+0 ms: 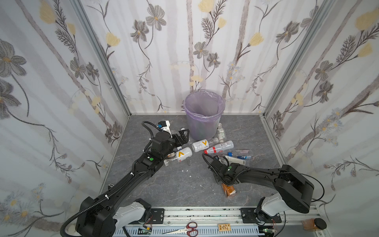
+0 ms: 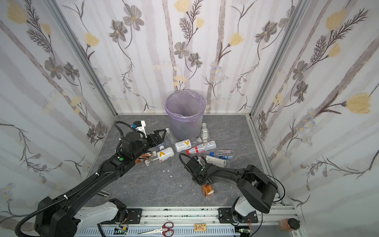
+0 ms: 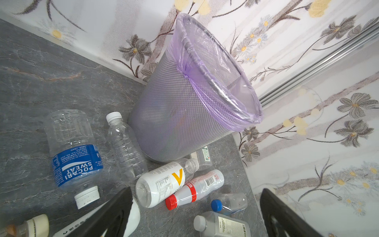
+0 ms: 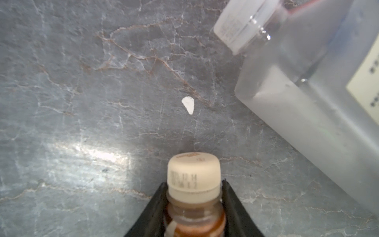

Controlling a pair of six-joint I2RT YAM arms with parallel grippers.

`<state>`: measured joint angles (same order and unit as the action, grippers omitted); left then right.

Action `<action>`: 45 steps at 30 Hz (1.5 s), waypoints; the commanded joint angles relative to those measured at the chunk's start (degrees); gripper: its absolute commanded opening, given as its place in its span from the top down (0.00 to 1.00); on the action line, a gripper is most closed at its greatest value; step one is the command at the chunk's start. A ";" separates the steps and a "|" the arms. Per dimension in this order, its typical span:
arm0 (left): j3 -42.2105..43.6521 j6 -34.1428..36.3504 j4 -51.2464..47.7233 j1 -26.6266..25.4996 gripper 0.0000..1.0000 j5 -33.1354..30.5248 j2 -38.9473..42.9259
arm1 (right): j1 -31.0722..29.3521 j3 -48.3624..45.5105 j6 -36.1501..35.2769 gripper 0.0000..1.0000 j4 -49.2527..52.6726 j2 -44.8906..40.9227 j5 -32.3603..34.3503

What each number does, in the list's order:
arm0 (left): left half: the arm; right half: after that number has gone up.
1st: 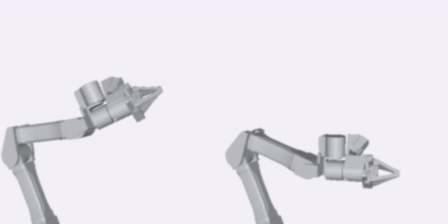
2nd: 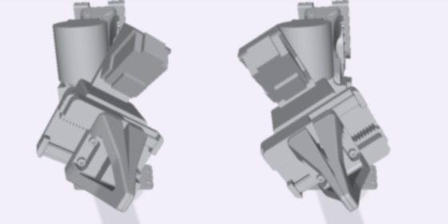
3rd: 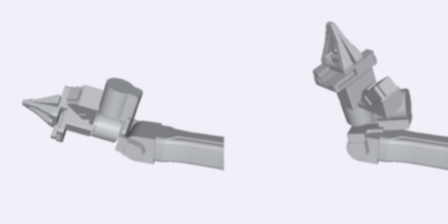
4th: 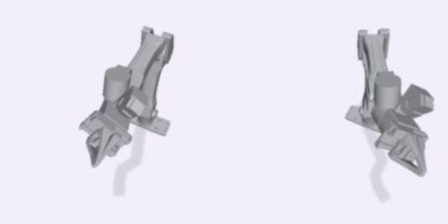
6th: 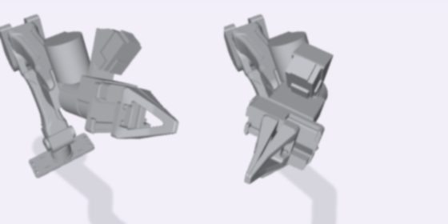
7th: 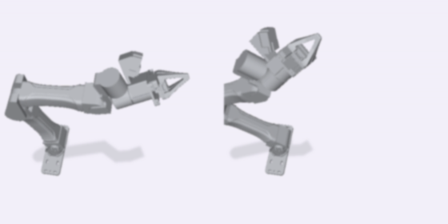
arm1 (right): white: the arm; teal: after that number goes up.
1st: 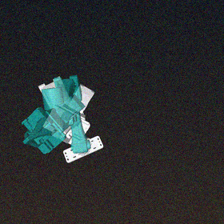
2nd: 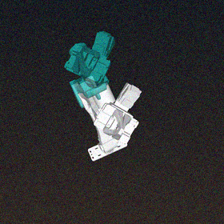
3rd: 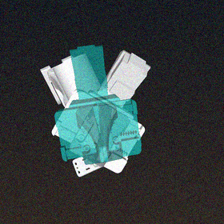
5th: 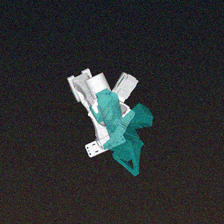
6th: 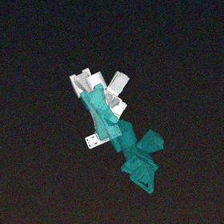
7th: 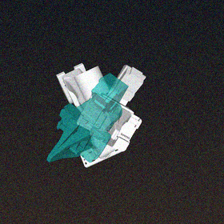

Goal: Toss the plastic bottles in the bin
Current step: 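Withdraw the left gripper while the right gripper lowers onto the brown coffee bottle, then close the right gripper on the coffee bottle cap and lift, then carry the coffee bottle over the bin with the right gripper and release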

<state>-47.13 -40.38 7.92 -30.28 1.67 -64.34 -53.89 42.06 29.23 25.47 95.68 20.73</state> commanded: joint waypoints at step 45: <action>-16.70 2.92 -9.12 3.72 0.00 1.76 -5.00 | 24.79 39.22 -26.60 0.77 -74.44 -15.43 9.55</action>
<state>-62.96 -38.83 -0.23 -26.89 4.67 -69.17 -30.26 83.74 1.98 -32.34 80.88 30.02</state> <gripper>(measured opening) 0.997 0.312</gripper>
